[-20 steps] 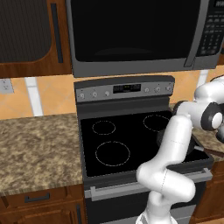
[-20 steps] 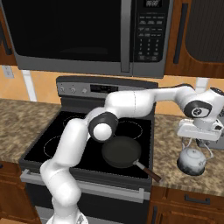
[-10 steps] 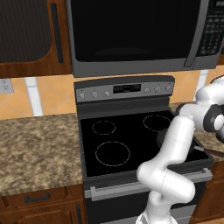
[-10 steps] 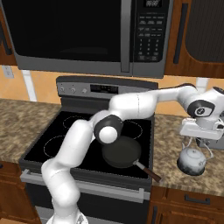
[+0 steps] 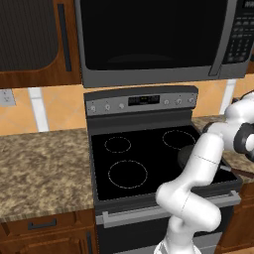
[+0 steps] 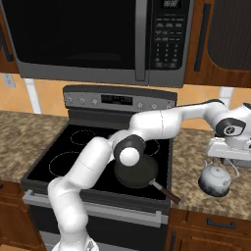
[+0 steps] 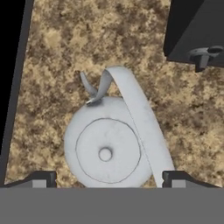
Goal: Pick the kettle from the counter and place it on a stove burner. Then turn the burner on.
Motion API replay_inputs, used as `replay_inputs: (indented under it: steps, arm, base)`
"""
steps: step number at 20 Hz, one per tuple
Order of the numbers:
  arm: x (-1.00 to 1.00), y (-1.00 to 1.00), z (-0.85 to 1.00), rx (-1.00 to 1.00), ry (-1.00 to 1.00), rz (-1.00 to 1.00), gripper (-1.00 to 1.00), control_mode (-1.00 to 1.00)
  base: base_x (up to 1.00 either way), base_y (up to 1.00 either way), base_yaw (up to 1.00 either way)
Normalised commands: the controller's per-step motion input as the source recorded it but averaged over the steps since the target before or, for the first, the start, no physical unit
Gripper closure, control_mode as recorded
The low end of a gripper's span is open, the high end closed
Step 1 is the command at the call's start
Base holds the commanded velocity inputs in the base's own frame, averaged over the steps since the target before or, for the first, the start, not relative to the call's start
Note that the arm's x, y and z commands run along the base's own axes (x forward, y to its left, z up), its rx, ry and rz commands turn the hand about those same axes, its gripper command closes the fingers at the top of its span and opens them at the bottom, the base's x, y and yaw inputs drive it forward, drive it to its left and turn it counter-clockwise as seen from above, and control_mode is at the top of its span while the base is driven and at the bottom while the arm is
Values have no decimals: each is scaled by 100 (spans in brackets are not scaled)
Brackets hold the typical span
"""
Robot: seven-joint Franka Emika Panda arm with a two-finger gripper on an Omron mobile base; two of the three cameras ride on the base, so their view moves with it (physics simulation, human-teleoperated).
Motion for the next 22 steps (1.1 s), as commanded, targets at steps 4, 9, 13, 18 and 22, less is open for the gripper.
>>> replay_inputs:
  steps: [4, 9, 13, 18, 22]
  arm:
    - [0, 0, -28, 0, 3, 0, -100, -100]
    - [3, 0, -29, 0, 1, 0, -100, -100]
    - [0, 0, -1, 0, -8, 0, -100, -100]
    - [0, 0, -8, 0, -14, 0, -100, -100]
    - [11, -5, -42, 0, -6, 0, -100, -100]
  base:
    - [0, 0, 0]
    - [0, 0, 0]
    - [0, 0, 0]
    - [0, 0, 0]
    - [0, 0, 0]
